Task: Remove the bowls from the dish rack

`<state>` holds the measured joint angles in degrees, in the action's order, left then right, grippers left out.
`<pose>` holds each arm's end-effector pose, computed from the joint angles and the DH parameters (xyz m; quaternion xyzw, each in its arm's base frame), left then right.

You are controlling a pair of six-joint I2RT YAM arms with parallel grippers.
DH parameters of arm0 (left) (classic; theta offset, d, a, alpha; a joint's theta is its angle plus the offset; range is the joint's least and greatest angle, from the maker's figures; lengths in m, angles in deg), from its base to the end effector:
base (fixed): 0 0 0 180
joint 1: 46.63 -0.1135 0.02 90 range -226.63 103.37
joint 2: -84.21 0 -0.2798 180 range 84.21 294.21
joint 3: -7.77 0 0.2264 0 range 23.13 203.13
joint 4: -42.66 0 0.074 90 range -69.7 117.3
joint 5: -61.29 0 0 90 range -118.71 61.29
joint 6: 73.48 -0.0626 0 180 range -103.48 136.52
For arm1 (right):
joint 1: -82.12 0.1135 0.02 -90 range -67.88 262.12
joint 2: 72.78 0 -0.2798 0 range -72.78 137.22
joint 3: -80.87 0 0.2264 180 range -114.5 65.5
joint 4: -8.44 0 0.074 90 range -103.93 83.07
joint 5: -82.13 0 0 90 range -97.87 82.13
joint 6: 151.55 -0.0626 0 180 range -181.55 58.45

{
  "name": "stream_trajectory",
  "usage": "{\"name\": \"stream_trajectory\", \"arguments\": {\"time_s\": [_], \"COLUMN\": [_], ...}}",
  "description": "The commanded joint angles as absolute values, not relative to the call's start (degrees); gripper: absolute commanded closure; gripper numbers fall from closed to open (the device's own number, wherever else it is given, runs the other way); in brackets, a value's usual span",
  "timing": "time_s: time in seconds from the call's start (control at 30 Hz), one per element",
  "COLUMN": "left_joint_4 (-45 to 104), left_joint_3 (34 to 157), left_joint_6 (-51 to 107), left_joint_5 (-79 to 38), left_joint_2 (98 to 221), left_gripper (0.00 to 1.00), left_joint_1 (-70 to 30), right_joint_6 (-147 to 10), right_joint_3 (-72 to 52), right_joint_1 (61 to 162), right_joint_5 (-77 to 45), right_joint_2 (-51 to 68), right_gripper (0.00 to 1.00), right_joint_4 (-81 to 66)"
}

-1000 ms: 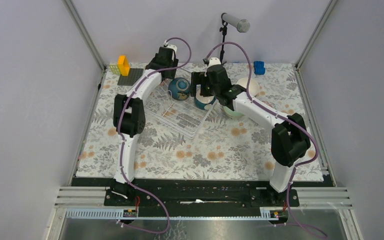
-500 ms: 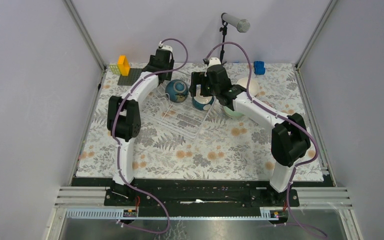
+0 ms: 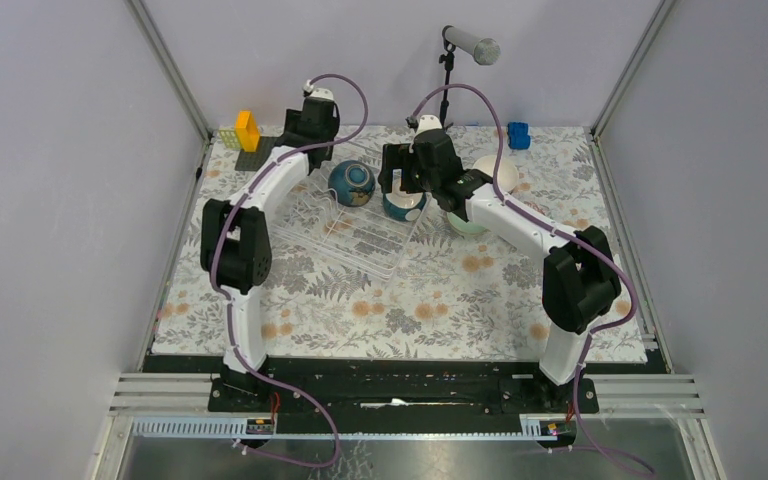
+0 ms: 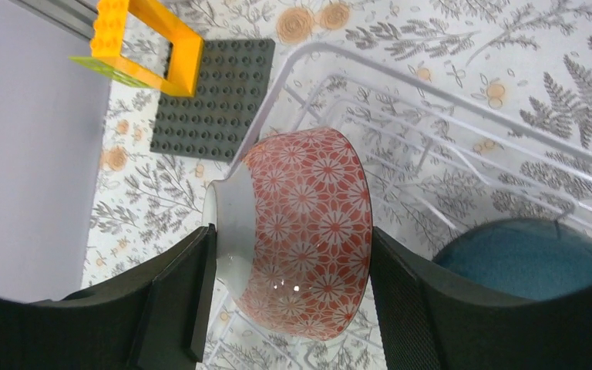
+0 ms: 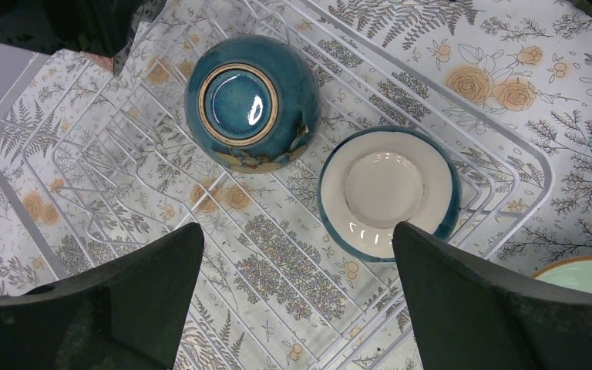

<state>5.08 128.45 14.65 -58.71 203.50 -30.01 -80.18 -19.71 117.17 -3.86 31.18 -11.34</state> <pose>0.4753 -0.1092 0.2873 0.0228 0.8690 0.1728 0.4631 0.3619 0.2485 0.3180 -0.1000 0.8283 0.2225 0.5043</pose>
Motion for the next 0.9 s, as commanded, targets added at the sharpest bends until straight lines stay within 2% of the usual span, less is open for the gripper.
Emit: {"name": "stream_trajectory", "arguments": {"time_s": [0.0,0.3,0.6,0.87], "left_joint_4": [7.97,4.75,15.53,15.95], "left_joint_3": [125.73,117.83,107.8,104.35], "left_joint_6": [19.73,30.75,36.01,36.84], "left_joint_5": [-54.57,-48.23,-33.94,-34.64], "left_joint_2": [195.24,189.74,181.27,176.23], "left_gripper": [0.54,0.54,0.55,0.55], "left_joint_1": [-31.18,-34.09,-39.63,-41.64], "right_joint_6": [-79.92,-80.04,-80.08,-80.25], "right_joint_3": [-20.46,-19.85,-18.6,-18.61], "right_joint_1": [117.35,117.35,117.36,117.28], "right_joint_5": [-2.74,-3.47,-3.27,-3.77], "right_joint_2": [28.35,27.32,26.64,26.62], "right_gripper": [0.0,0.0,0.0,0.0], "right_joint_4": [-9.95,-10.04,-9.52,-9.49]}}
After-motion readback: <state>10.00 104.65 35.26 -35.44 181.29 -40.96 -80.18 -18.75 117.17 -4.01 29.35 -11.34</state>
